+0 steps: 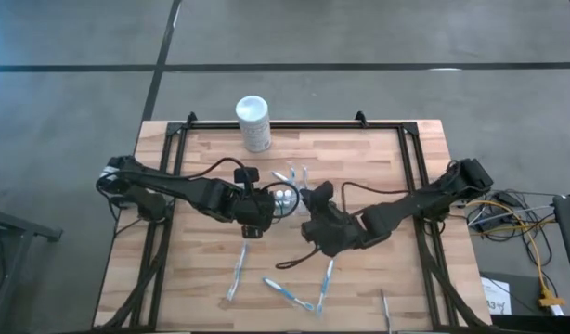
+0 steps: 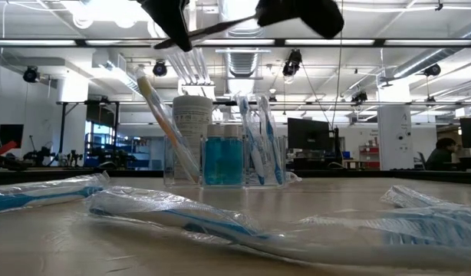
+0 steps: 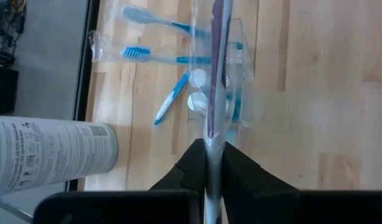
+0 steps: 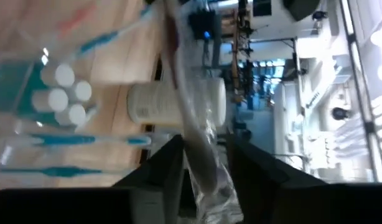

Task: Pick & Place toothbrushing station
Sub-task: Put the purple toothbrush into the transparent organizer

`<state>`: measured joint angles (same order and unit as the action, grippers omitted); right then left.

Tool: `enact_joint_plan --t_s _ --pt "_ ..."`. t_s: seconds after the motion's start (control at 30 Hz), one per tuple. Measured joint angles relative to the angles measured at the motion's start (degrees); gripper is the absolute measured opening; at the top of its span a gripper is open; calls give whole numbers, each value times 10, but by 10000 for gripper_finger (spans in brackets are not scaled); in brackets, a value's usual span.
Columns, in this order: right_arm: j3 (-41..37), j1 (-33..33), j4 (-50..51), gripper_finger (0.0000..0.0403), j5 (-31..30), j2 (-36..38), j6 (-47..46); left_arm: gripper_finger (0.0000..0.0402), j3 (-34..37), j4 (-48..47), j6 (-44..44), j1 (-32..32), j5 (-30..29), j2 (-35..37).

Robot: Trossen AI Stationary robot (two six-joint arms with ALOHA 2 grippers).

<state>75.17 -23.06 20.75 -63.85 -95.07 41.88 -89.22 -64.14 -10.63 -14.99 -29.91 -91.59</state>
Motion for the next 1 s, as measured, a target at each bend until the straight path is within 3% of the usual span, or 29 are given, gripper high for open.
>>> enact_joint_plan --t_s 0.2,0.33,0.5,0.63,0.8,1.0 --pt "-1 -5 3 174 61 55 -61 28 4 1 -2 -1 -19 4" --pt "-2 -4 18 184 80 96 -115 28 4 3 -2 -1 -35 12" --pt "-22 -3 28 180 223 169 -181 28 12 12 -4 -3 -42 33" --pt "-91 9 -36 180 334 241 -211 28 59 48 -14 -12 -52 82" --pt "-244 35 -260 178 434 319 -212 28 192 200 -17 -32 -67 181" --pt "-434 82 -721 178 509 310 -257 28 380 536 66 -45 -72 259"
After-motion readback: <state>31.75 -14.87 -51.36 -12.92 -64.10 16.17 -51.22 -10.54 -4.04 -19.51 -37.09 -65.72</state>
